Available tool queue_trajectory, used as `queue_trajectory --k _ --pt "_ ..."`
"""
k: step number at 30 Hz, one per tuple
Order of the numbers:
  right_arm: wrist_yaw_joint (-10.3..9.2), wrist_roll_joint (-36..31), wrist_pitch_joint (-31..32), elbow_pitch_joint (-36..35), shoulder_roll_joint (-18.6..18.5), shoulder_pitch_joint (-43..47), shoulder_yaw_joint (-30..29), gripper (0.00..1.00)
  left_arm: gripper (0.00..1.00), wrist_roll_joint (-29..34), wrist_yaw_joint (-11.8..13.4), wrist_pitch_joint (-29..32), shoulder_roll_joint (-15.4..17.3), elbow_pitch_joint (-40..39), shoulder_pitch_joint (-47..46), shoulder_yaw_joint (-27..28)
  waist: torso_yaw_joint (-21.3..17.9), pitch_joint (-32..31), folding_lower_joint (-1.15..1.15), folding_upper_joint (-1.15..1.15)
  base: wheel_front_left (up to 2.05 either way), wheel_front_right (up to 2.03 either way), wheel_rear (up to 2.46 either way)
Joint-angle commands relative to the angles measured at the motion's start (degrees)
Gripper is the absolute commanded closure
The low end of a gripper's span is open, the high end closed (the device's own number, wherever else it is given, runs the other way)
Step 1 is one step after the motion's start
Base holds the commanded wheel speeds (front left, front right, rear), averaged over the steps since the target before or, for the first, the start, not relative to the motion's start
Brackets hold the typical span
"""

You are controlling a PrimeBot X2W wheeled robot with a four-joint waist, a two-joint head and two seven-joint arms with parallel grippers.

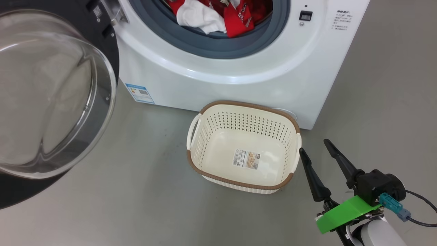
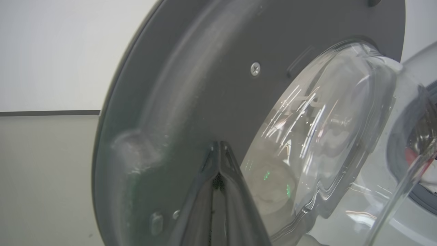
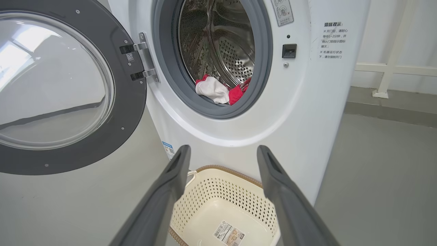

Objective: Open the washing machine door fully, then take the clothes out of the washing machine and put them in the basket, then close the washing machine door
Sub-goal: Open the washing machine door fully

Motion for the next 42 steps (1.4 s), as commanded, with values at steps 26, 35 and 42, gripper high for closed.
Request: queue_trajectory --k 26,35,42 --pt "0.28 2.01 -0.51 -1.91 1.12 3.35 -0.15 0.00 0.09 -2.88 0.55 -0.27 -5.26 -20.35 18.59 -12.49 -2.52 -8.09 0.00 0.00 0.00 0.00 0.00" --pt "0.28 1.85 -0.51 -2.46 1.37 5.19 -2.37 0.00 0.00 -4.68 0.55 -0.27 -5.71 -26.07 23.25 -20.03 -6.47 -8.69 0.00 0.00 0.00 0.00 0.00" --pt "0.28 1.71 -0.51 -3.05 1.53 6.26 -4.19 0.00 0.00 -5.84 0.55 -0.27 -5.32 -29.80 24.59 -24.69 -9.98 -8.35 0.00 0.00 0.00 0.00 0.00"
